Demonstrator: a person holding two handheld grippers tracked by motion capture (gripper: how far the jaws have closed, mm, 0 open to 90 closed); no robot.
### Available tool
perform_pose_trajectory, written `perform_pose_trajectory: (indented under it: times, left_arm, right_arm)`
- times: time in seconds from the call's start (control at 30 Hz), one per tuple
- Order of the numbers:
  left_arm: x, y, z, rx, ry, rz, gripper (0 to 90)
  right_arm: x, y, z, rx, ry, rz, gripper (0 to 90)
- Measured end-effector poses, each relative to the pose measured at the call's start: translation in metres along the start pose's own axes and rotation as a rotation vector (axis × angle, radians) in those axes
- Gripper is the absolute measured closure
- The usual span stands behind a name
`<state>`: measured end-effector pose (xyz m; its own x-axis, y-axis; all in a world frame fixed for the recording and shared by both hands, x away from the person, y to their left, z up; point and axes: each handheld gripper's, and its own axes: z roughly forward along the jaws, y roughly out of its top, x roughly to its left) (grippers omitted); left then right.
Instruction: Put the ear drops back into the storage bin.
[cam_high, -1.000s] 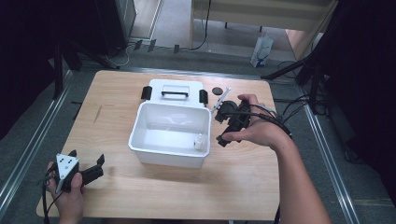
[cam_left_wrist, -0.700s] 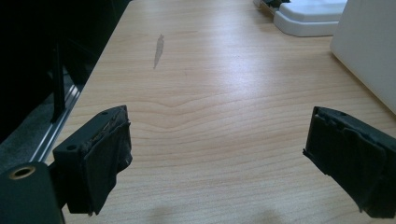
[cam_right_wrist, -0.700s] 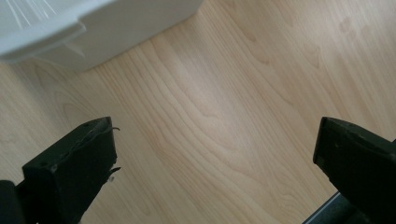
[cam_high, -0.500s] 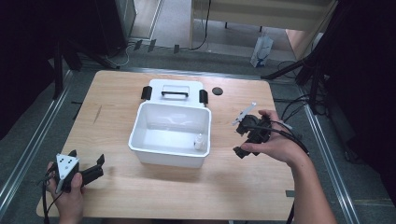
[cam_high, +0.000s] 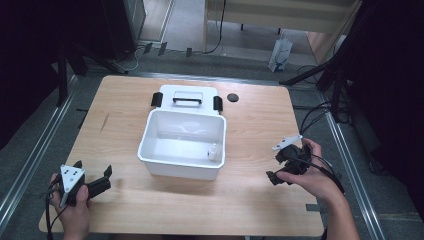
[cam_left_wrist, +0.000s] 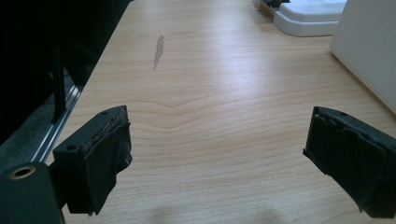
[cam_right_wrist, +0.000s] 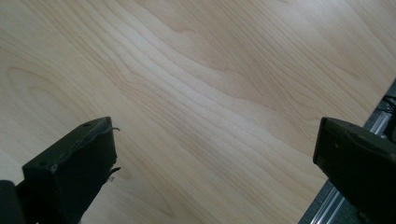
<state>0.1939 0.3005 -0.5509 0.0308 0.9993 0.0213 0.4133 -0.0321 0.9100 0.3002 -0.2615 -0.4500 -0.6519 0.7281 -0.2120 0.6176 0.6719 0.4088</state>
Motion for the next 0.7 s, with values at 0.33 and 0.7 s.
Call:
perform_pose_trajectory:
  times: [0.33, 0.7]
  left_arm:
    - [0.0, 0.0, 0.0, 0.002, -0.001, 0.001, 7.6]
    - [-0.001, 0.0, 0.0, 0.002, 0.001, 0.006, 7.6]
  right_arm:
    - [-0.003, -0.059, 0.02, -0.122, -0.053, 0.19, 0.0]
    - [0.01, -0.114, 0.038, -0.311, -0.065, 0.365, 0.0]
